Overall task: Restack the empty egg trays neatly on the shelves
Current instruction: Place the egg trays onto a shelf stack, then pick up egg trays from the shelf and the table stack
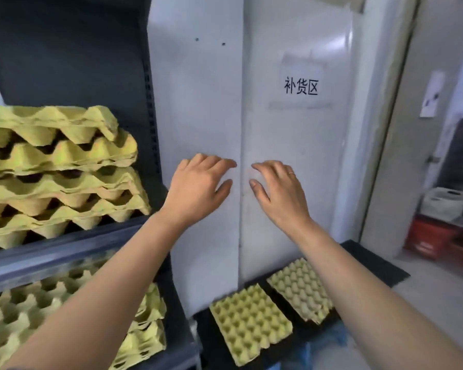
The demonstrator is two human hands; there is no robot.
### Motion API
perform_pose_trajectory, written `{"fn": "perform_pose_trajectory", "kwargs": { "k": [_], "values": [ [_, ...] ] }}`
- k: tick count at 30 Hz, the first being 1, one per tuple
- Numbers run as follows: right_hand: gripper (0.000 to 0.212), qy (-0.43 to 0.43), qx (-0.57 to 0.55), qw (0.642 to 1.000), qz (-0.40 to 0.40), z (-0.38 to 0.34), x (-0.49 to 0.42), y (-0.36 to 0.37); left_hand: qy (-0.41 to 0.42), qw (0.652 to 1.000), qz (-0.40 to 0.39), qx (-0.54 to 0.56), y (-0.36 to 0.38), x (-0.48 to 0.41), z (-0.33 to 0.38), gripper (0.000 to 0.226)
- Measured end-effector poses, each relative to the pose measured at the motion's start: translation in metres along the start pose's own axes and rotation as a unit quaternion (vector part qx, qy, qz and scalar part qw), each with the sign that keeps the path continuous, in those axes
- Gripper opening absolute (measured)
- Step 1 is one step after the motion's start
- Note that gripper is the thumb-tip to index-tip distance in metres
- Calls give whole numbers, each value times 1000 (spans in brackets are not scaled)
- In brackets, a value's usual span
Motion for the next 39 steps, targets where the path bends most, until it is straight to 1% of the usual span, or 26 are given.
{"fn": "perform_pose_trajectory", "kwargs": {
  "k": [5,7,9,11,16,20,22,24,27,30,33,35,37,39],
  "values": [
    [47,39,55,995,-79,85,13,30,-10,996,-25,87,103,-30,16,47],
    [49,60,68,988,-124,117,28,45,-24,991,-62,117,145,-35,26,42],
    [43,74,74,982,-160,144,44,59,-36,984,-110,133,184,-33,36,36],
    [38,83,75,973,-203,175,64,77,-48,978,-149,140,223,-28,48,37],
    [39,101,49,947,-302,248,108,126,-107,960,-225,132,308,-4,65,37],
    [40,111,9,914,-389,298,145,168,-193,932,-280,127,366,32,76,37],
    [38,110,-13,900,-422,316,165,190,-244,911,-305,128,392,56,82,35],
    [38,130,-39,881,-453,329,186,208,-278,891,-333,134,411,82,87,33],
    [44,169,-57,833,-524,347,228,243,-331,847,-392,137,444,126,93,39],
    [51,215,-71,773,-593,361,272,280,-396,787,-452,135,479,177,95,46],
    [53,254,-67,723,-639,375,318,322,-475,722,-482,146,516,233,95,55],
    [55,271,-63,704,-653,383,348,350,-505,689,-499,147,542,270,94,61],
    [55,281,-52,692,-663,391,380,381,-528,668,-508,134,572,307,92,66],
    [55,289,-33,687,-666,399,408,410,-570,644,-497,119,600,336,89,68]
  ]
}}
Point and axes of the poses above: each hand's wrist, its own x-axis away from the middle knuckle, its own y-axis out of the palm, z = x × y, the point moved 3 cm from there along -x, towards the middle knuckle, and after that the axes turned 2 degrees about y, right-handed, at the moved point
